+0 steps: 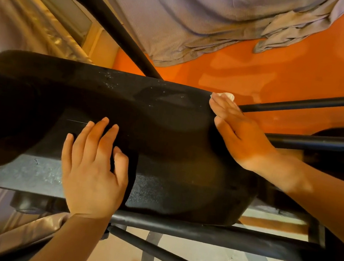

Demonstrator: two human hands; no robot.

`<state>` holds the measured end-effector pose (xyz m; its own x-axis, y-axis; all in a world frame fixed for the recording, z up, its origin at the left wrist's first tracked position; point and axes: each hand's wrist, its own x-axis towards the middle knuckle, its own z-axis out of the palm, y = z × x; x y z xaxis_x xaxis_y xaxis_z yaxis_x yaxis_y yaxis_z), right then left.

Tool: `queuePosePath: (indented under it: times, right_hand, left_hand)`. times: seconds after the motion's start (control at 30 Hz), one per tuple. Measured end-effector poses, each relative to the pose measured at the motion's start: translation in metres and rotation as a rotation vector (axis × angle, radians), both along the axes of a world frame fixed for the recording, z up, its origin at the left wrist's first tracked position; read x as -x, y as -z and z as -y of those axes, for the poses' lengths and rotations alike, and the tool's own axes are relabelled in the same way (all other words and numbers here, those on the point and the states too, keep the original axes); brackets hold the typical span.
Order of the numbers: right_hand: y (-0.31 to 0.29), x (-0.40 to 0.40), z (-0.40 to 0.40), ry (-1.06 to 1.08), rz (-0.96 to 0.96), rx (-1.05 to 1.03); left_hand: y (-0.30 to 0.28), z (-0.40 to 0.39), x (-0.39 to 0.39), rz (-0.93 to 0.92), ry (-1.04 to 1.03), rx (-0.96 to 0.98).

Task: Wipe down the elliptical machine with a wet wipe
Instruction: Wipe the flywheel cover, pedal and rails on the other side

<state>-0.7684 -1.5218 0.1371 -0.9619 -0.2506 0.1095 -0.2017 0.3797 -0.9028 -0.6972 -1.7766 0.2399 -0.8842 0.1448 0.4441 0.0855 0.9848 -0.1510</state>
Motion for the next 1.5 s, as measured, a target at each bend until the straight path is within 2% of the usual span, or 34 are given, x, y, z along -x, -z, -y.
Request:
queuePosePath:
  times: [0.1, 0.23, 0.4, 0.53, 0.67, 0.8, 1.0, 1.2, 1.37, 1.5]
  right_hand:
    - [0.007, 0.001, -0.008, -0.060, -0.076, -0.004]
    - [0.007, 0.004, -0.010, -0.042, 0.013, -0.191]
    - [-0.014, 0.023, 0.009, -0.129, -0.235, -0.380]
    - [-0.044, 0.046, 0.049, -0.252, -0.172, -0.410]
    - [-0.055, 0.049, 0.070, -0.319, -0.285, -0.401]
    - [-0.033, 0.038, 0.042, -0.280, -0.393, -0.429]
    - [-0.031, 0.024, 0.035, -0.135, -0.270, -0.422]
    - [-0.072, 0.037, 0.091, -0.321, -0.312, -0.389]
    - [-0.051, 0.052, 0.065, -0.443, -0.458, -0.408]
    - [-0.045, 0.068, 0.045, -0.384, -0.269, -0.502]
  left_hand:
    - [-0.001, -0.001, 0.001, 0.004, -0.005, -0.023]
    - [-0.001, -0.002, 0.001, 0.006, -0.007, -0.019]
    - [-0.003, -0.003, 0.001, 0.021, -0.016, -0.014]
    - [-0.006, -0.004, 0.001, 0.037, -0.025, -0.001]
    - [-0.007, -0.004, 0.001, 0.058, -0.033, 0.015]
    - [-0.008, -0.005, 0.000, 0.069, -0.052, 0.019]
    - [-0.008, -0.006, 0.000, 0.077, -0.054, 0.013]
    - [-0.008, -0.006, 0.001, 0.097, -0.056, 0.022]
    - [-0.008, -0.005, 0.000, 0.095, -0.074, 0.016]
    - [-0.008, -0.007, 0.002, 0.095, -0.087, 0.016]
